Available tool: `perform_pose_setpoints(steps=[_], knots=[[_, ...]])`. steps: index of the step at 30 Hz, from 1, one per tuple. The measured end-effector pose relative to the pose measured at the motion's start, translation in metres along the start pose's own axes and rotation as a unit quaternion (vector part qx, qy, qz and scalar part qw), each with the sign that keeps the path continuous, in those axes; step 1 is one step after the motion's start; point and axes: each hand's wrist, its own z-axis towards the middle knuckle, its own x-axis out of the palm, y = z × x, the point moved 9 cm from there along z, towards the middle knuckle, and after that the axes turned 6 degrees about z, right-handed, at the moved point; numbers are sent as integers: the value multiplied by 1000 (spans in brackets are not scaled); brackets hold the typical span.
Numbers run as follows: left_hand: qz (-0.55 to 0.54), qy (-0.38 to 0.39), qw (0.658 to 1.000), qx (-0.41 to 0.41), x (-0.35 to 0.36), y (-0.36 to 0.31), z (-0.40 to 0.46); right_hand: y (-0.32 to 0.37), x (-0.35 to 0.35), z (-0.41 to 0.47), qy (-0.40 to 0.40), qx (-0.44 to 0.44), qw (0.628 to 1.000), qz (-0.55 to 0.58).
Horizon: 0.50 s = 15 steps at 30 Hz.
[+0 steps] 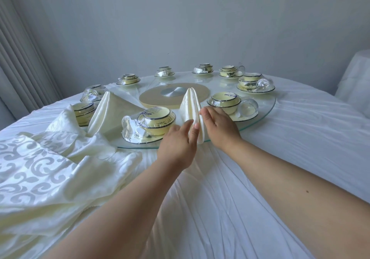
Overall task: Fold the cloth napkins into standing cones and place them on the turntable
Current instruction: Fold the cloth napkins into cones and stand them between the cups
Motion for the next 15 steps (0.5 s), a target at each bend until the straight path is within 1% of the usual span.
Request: perform_pose_setpoints(steps=[2, 6, 7, 10, 13, 15], knots=[[17, 1, 1000, -23, 3, 3, 6, -3, 6, -2, 16, 25, 1000, 2], [38, -42, 997, -46, 0, 9, 7, -1, 0, -2, -16, 40, 996, -73], [36, -51, 997, -44, -1, 9, 6, -2, 1, -2, -12, 43, 996, -70], [-2, -56, 998, -31, -2, 5, 5, -4, 13, -2, 42, 50, 998, -12], [-34, -40, 997, -48, -1, 7, 10, -6, 22, -2, 73, 46, 996, -3], [-32, -35, 997, -64, 1, 10, 14, -8, 22, -1, 76, 47, 996, -2]])
